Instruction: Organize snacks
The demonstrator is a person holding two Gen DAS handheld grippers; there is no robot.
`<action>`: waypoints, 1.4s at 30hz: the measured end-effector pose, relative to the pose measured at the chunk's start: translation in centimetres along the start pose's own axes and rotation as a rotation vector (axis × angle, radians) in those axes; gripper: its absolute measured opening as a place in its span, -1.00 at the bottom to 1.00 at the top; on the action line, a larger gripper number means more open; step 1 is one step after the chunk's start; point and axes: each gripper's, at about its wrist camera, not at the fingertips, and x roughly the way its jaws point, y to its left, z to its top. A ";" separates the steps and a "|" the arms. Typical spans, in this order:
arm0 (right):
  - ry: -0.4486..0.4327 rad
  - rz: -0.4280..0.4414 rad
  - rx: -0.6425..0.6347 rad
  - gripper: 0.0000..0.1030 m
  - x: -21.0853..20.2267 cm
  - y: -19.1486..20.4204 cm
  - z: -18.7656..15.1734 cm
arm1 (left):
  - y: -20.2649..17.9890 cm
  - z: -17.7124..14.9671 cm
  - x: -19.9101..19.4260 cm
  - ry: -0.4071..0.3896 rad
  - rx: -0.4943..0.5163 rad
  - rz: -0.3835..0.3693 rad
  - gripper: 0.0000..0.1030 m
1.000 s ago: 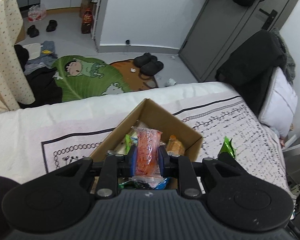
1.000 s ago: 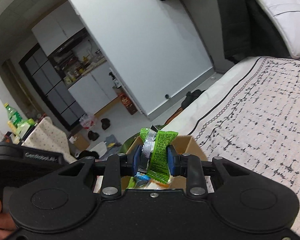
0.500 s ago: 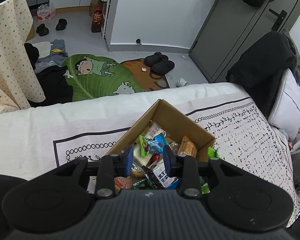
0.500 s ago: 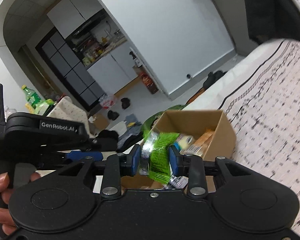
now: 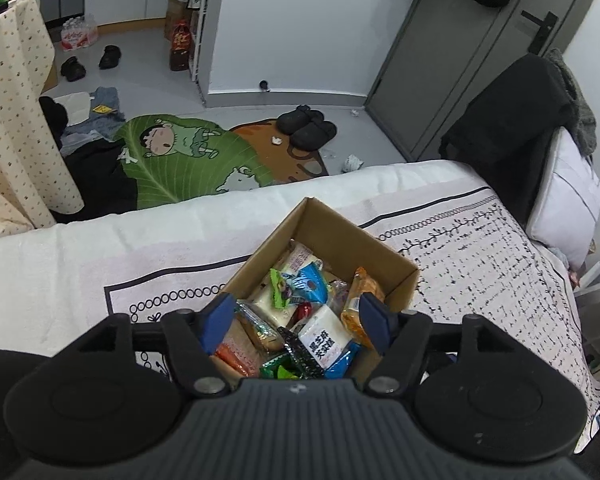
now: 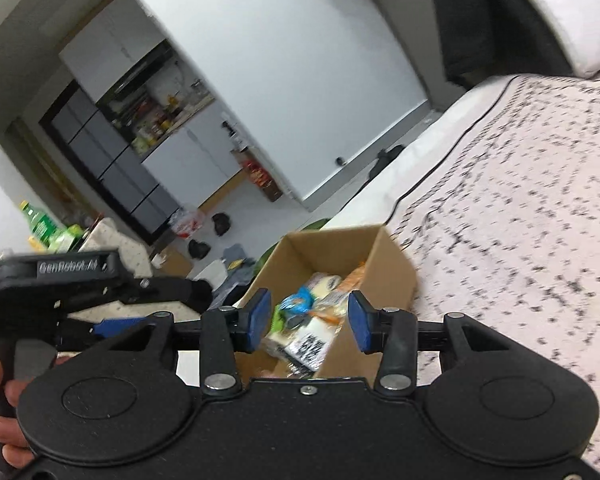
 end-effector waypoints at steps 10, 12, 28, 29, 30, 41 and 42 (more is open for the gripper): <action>-0.058 -0.163 0.011 0.28 -5.0 0.6 0.5 | 0.2 -0.3 -1.3 0.026 0.061 -0.070 0.64; -0.075 -0.196 0.014 0.46 -6.1 1.2 0.6 | 0.1 -0.5 -1.7 0.033 0.073 -0.094 0.67; -0.178 -0.412 -0.026 0.99 -11.5 7.0 -0.7 | 0.9 -0.7 -6.4 -0.002 0.170 -0.222 0.96; -0.185 -0.417 -0.023 0.99 -11.7 7.3 -0.9 | 0.9 -0.8 -6.8 -0.010 0.182 -0.230 0.98; -0.188 -0.423 -0.021 0.99 -12.0 7.5 -1.1 | 1.0 -0.8 -7.2 -0.016 0.191 -0.239 0.99; -0.211 -0.475 -0.052 1.00 -13.8 10.3 -3.4 | 2.6 -1.7 -10.0 -0.041 0.271 -0.295 0.99; -0.213 -0.477 -0.051 1.00 -13.9 10.5 -3.6 | 2.7 -1.8 -10.3 -0.047 0.277 -0.299 0.99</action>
